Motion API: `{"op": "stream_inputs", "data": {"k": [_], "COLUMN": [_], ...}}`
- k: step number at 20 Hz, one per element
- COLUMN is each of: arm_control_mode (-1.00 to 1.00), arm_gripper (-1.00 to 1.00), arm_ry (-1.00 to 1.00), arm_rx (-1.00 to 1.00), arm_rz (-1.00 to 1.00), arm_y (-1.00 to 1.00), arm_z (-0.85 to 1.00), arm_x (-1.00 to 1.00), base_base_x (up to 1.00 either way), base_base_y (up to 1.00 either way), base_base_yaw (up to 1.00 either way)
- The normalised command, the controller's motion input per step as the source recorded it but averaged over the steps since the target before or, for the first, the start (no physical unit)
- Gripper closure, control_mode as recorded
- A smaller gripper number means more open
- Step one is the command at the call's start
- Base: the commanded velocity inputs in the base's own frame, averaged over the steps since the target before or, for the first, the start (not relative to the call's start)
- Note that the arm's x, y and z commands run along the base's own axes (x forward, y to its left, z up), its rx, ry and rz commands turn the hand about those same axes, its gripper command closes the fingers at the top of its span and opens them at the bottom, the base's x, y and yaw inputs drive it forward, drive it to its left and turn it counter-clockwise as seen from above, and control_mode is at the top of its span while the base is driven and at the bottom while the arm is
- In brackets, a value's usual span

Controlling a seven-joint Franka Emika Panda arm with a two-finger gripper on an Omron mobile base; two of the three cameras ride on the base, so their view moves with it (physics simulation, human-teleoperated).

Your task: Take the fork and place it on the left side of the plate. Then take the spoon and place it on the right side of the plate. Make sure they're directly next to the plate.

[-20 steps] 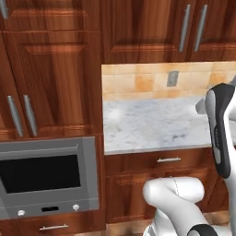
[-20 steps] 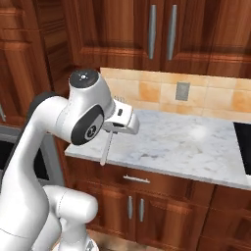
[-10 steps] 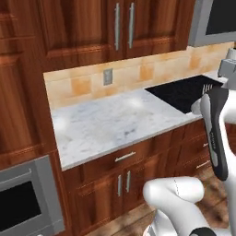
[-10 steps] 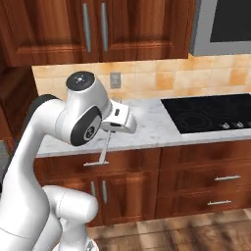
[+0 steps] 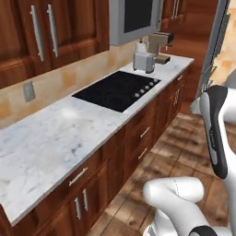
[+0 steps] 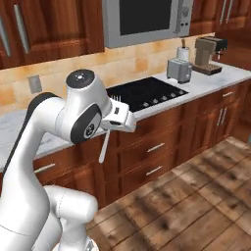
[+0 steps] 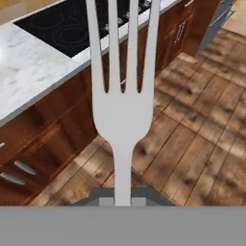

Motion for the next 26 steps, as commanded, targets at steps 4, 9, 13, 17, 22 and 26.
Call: {"op": "stream_inputs", "data": {"k": [4,9,13,17,22,26], "arm_control_mode": [1.0,1.0,1.0,1.0,1.0,1.0], "arm_gripper": [1.0,1.0,1.0,1.0,1.0,1.0], "arm_ry": [0.0,0.0,0.0,0.0,0.0,0.0], "arm_rx": [0.0,0.0,0.0,0.0,0.0,0.0], "arm_rz": [0.0,0.0,0.0,0.0,0.0,0.0], "arm_y": [0.0,0.0,0.0,0.0,0.0,0.0], "arm_z": [0.0,0.0,0.0,0.0,0.0,0.0], "arm_x": [0.0,0.0,0.0,0.0,0.0,0.0], "base_base_x": [-0.02,-0.33,-0.65,-0.89,-1.0,-1.0], "base_base_y": [0.0,0.01,0.1,0.14,0.04,0.0], "base_base_yaw": [-0.75,-0.69,-0.62,-0.55,-0.43,-0.37]}}
